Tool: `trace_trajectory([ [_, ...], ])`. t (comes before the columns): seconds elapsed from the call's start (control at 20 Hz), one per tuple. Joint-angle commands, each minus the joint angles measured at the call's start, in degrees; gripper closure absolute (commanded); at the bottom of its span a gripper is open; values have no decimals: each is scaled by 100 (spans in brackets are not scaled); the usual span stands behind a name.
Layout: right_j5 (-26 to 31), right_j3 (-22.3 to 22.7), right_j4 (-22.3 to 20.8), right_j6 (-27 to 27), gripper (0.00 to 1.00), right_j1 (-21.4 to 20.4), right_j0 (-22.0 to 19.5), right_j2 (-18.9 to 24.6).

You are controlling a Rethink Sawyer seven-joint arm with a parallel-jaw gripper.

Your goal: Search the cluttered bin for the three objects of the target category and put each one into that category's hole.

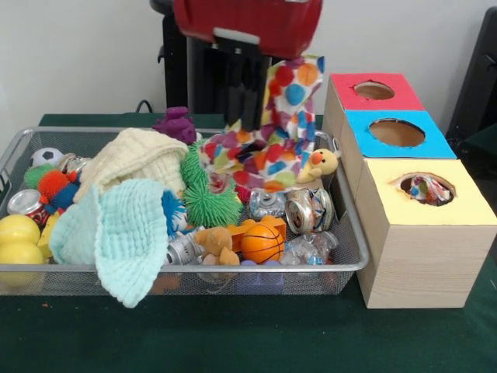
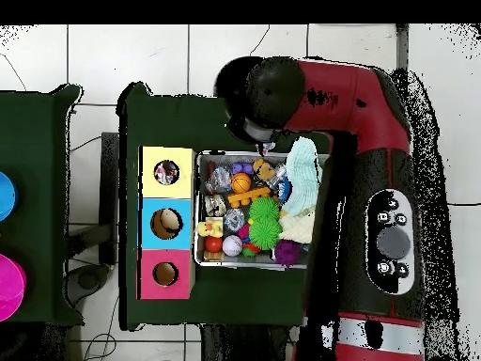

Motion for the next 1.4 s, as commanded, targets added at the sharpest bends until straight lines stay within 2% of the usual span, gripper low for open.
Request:
trace_trajectory([
  [0.05,512,842,340,1084,100,-7,163,-149],
  [0.45,410,978,977,1798,100,152,349,-271],
  [0.95,341,975,1324,2101,100,183,670,-680],
  [1.15,49,1225,1564,2254,100,188,810,-815],
  [1.4,-80,1284,1821,2316,100,262,942,-907],
])
